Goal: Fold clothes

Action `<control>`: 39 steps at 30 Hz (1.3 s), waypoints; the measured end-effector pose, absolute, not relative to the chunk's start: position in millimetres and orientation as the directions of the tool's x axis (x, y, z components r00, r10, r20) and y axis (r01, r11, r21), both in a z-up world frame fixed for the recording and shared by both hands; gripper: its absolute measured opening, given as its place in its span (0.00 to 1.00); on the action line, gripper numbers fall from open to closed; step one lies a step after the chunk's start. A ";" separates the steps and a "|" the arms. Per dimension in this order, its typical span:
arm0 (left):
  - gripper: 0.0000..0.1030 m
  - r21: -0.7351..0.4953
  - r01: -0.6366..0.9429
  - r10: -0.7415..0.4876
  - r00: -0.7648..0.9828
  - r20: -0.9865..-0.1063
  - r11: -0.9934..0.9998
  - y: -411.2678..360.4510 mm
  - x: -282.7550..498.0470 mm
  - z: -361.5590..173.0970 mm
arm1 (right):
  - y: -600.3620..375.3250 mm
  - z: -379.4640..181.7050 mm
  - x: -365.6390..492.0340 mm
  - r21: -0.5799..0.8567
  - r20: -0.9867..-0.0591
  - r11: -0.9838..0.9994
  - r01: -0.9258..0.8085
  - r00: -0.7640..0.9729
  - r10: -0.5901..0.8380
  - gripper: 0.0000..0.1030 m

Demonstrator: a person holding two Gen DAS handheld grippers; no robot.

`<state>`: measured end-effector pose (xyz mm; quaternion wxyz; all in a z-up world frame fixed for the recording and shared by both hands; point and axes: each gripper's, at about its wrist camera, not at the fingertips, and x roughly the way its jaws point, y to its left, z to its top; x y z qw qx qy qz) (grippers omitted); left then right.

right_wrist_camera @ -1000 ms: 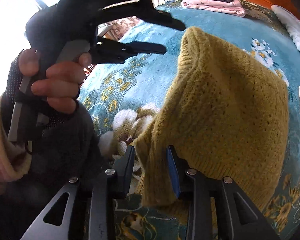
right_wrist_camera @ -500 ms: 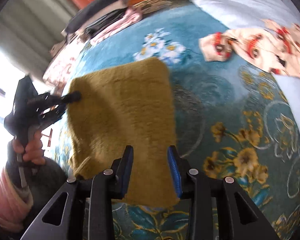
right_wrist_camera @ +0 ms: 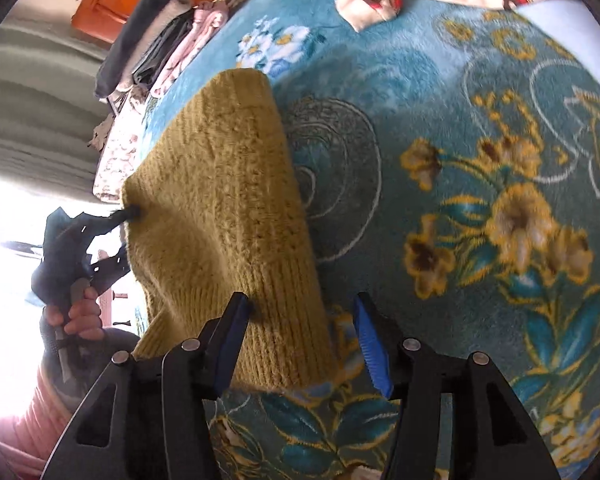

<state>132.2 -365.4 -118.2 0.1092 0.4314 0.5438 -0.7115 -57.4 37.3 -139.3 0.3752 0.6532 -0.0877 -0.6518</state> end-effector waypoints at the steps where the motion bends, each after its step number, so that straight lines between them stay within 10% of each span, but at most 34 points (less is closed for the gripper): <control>1: 0.69 -0.684 0.630 0.317 -0.607 -0.729 -0.368 -367.4 132.3 -120.1 | 38.5 -143.7 -57.0 0.619 -0.778 -0.710 0.335 0.141 -0.612 0.54; 12: 0.69 -0.760 0.560 0.319 -0.692 -0.648 -0.329 -376.4 126.7 -110.6 | 18.3 -143.7 -58.2 0.633 -0.774 -0.740 0.229 0.205 -0.599 0.27; 19: 0.69 -0.769 0.487 0.366 -0.684 -0.631 -0.414 -368.7 99.0 -96.4 | 0.0 -76.7 -140.8 0.433 -0.877 -0.742 0.512 0.050 -0.478 0.25; 28: 0.69 -0.717 0.394 0.488 -0.538 -0.687 -0.575 -339.6 25.6 -101.1 | 0.4 -86.6 -220.6 0.379 -0.896 -0.776 0.503 -0.012 -0.445 0.35; 39: 0.70 -0.733 0.388 0.588 -0.438 -0.680 -0.559 -317.5 -8.3 -143.8 | 93.0 -143.9 -171.7 0.693 -0.712 -0.700 0.172 0.015 -0.702 0.54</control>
